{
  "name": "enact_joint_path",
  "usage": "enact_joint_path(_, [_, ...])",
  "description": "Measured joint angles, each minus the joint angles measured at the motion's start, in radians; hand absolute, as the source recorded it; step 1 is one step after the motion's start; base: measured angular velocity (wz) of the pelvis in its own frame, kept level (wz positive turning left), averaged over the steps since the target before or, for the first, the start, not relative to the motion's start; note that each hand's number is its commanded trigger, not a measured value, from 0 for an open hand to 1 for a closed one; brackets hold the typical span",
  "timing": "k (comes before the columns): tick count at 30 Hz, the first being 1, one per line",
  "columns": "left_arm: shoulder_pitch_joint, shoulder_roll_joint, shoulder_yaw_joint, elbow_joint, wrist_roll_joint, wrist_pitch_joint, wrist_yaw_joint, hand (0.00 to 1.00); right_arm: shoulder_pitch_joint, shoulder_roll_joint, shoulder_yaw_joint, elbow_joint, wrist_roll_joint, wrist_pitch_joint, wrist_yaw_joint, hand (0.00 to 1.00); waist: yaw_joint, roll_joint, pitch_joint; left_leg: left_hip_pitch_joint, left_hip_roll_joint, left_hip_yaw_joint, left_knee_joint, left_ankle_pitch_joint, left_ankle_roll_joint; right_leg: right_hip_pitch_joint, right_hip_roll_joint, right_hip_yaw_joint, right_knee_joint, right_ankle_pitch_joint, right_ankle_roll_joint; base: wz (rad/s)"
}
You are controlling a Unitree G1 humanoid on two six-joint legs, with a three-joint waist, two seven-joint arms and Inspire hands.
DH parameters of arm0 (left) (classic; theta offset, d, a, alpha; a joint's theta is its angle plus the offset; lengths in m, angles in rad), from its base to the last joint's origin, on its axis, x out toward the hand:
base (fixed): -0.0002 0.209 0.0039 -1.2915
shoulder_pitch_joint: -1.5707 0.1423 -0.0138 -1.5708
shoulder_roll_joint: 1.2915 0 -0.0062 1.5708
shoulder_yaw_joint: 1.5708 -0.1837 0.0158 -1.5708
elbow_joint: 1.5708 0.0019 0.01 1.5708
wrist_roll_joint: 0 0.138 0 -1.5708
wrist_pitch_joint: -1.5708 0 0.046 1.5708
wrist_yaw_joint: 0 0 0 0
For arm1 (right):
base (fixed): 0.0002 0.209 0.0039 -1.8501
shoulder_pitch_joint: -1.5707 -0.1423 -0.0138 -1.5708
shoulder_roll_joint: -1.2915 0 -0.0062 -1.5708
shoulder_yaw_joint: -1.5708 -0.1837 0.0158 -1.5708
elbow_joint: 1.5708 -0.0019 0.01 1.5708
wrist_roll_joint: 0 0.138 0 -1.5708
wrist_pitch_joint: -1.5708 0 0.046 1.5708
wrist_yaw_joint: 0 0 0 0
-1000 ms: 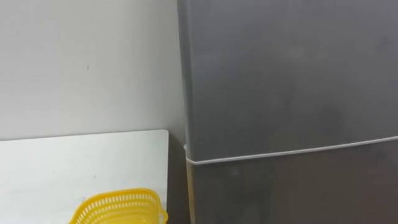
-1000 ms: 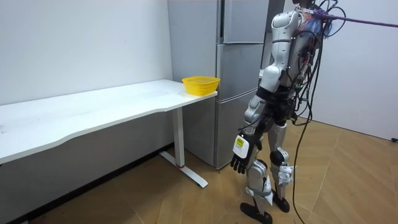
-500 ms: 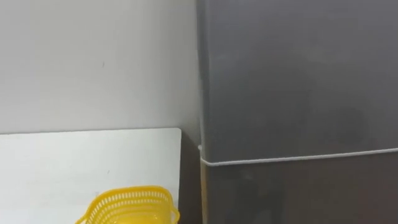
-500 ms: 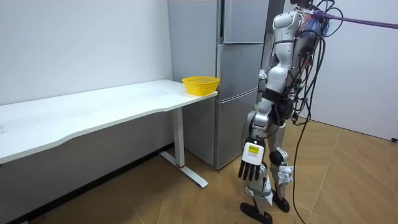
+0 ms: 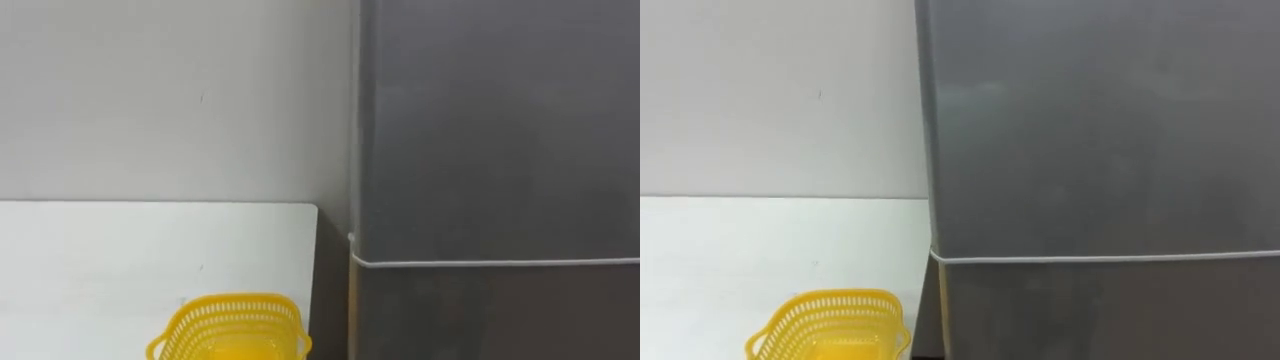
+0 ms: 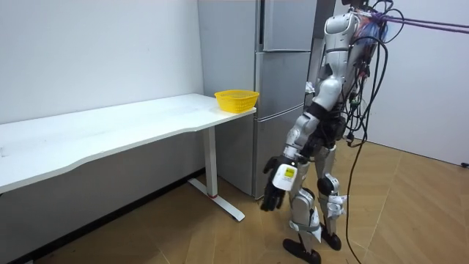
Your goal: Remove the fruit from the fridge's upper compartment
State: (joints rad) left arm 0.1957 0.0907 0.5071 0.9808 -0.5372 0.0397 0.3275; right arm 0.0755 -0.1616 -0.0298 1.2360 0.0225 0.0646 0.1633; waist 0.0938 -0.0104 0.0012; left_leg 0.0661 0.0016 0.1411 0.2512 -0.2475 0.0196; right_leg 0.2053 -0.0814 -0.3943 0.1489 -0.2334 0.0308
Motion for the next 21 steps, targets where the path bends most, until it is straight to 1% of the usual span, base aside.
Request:
enact_joint_path(1, [-0.009,0.003,0.000,-0.021,-0.005,-0.017,0.017,0.00,0.000,0.000,0.000,-0.001,-0.002,-0.006,0.000,0.00,0.000,0.001,0.0002,-0.004,-0.001,-0.007,0.000,0.000,0.000,0.000,0.000,-0.007,0.001,0.000,0.000,0.10])
enact_joint_path(2, [-0.013,0.003,0.000,-0.034,-0.007,-0.024,0.025,0.00,0.001,-0.001,0.002,0.000,-0.002,-0.010,0.000,0.00,0.002,0.002,0.0001,-0.004,-0.001,-0.008,0.000,0.000,0.000,-0.001,0.000,-0.007,0.001,0.000,0.000,0.06])
enact_joint_path(4, [-0.013,0.000,0.000,-0.131,-0.042,-0.045,0.069,0.00,0.006,-0.004,0.009,0.001,-0.002,-0.022,0.001,0.00,0.021,0.002,-0.0005,-0.002,-0.001,-0.008,-0.001,0.000,0.000,-0.002,0.000,-0.005,0.004,0.000,0.000,0.00])
enact_joint_path(5, [-0.011,0.000,0.000,-0.161,-0.043,-0.048,0.081,0.00,0.008,-0.004,0.008,0.001,-0.003,-0.023,0.001,0.00,0.024,0.005,-0.0024,-0.003,0.000,-0.008,0.000,0.000,0.000,-0.003,0.001,-0.006,0.005,0.000,0.000,0.00])
enact_joint_path(6, [0.000,-0.001,0.000,-0.238,-0.060,-0.056,0.105,0.00,0.008,-0.005,0.008,-0.001,-0.017,-0.025,0.001,0.00,0.027,0.005,-0.0038,-0.006,0.001,-0.008,0.003,0.000,0.000,-0.007,0.002,-0.006,0.006,0.000,0.000,0.00])
enact_joint_path(7, [0.011,-0.001,0.000,-0.320,-0.058,-0.073,0.129,0.00,0.005,-0.007,0.008,-0.002,-0.031,-0.033,0.003,0.00,0.031,0.008,-0.0065,-0.015,0.002,-0.009,0.004,0.000,0.000,-0.015,0.002,-0.007,0.010,0.000,-0.001,0.00])
enact_joint_path(8, [0.013,-0.001,0.000,-0.356,-0.057,-0.086,0.141,0.00,0.005,-0.008,0.008,-0.002,-0.036,-0.039,0.003,0.00,0.032,0.005,-0.0063,-0.018,0.002,-0.009,0.003,0.000,0.000,-0.017,0.002,-0.008,0.011,0.000,-0.001,0.05])
enact_joint_path(10, [0.019,0.000,0.000,-0.496,-0.056,-0.137,0.189,0.00,0.014,-0.011,0.007,-0.004,-0.065,-0.061,0.012,0.00,0.049,0.006,-0.0073,-0.017,0.001,-0.011,0.002,0.001,0.001,-0.019,0.003,-0.018,0.019,0.000,0.000,0.02])
enact_joint_path(11, [0.020,0.000,0.000,-0.535,-0.053,-0.143,0.199,0.00,0.015,-0.011,0.007,-0.006,-0.074,-0.068,0.014,0.00,0.049,0.006,-0.0075,-0.017,0.001,-0.011,0.002,0.001,0.001,-0.022,0.003,-0.019,0.022,0.000,0.000,0.00])
enact_joint_path(13, [0.018,0.000,-0.001,-0.679,-0.039,-0.176,0.218,0.00,0.014,-0.014,0.008,-0.007,-0.102,-0.091,0.027,0.00,0.053,0.004,-0.0069,-0.024,-0.001,-0.018,0.005,0.002,0.003,-0.023,0.002,-0.028,0.024,0.001,0.000,0.06])
enact_joint_path(14, [0.019,0.000,0.000,-0.716,-0.038,-0.179,0.221,0.00,0.016,-0.014,0.007,-0.007,-0.103,-0.097,0.029,0.00,0.054,0.004,-0.0071,-0.025,-0.002,-0.020,0.004,0.002,0.003,-0.022,0.002,-0.029,0.024,0.001,0.000,0.10])
enact_joint_path(15, [0.020,0.000,0.000,-0.799,-0.028,-0.181,0.227,0.00,0.016,-0.013,0.007,-0.006,-0.108,-0.104,0.036,0.00,0.054,0.002,-0.0069,-0.027,-0.004,-0.027,0.004,0.002,0.003,-0.024,0.001,-0.034,0.024,0.001,0.000,0.13])
enact_joint_path(16, [0.021,0.001,-0.002,-0.893,0.008,-0.181,0.226,0.00,0.015,-0.014,0.006,-0.005,-0.121,-0.108,0.044,0.00,0.051,-0.002,-0.0073,-0.036,-0.006,-0.037,0.004,0.004,0.006,-0.030,-0.002,-0.046,0.024,0.001,0.000,0.14])
enact_joint_path(17, [0.020,0.004,-0.003,-0.937,0.013,-0.182,0.223,0.00,0.015,-0.015,0.005,-0.005,-0.125,-0.107,0.048,0.00,0.050,-0.003,-0.0073,-0.040,-0.007,-0.039,0.004,0.005,0.006,-0.030,-0.004,-0.048,0.024,0.001,0.000,0.12])
enact_joint_path(18, [0.021,0.007,-0.001,-1.020,0.022,-0.181,0.212,0.00,0.019,-0.019,0.005,-0.005,-0.125,-0.107,0.055,0.00,0.054,-0.004,-0.0078,-0.042,-0.009,-0.041,0.006,0.007,0.008,-0.028,-0.004,-0.052,0.024,0.001,0.001,0.10])
enact_joint_path(19, [0.021,0.013,-0.002,-1.111,0.030,-0.182,0.206,0.00,0.017,-0.022,0.005,-0.004,-0.124,-0.107,0.061,0.00,0.053,-0.004,-0.0076,-0.042,-0.013,-0.047,0.011,0.008,0.009,-0.027,-0.004,-0.055,0.023,0.001,0.001,0.11])
enact_joint_path(20, [0.020,0.017,-0.004,-1.153,0.033,-0.182,0.203,0.00,0.018,-0.022,0.005,-0.003,-0.123,-0.107,0.062,0.00,0.050,-0.005,-0.0073,-0.042,-0.014,-0.049,0.013,0.008,0.009,-0.027,-0.005,-0.058,0.022,0.002,0.002,0.14])
enact_joint_path(21, [0.017,0.030,-0.006,-1.220,0.044,-0.194,0.181,0.00,0.023,-0.023,0.005,-0.001,-0.120,-0.107,0.067,0.00,0.051,-0.005,-0.0069,-0.044,-0.015,-0.054,0.014,0.009,0.010,-0.027,-0.006,-0.065,0.022,0.003,0.003,0.11])
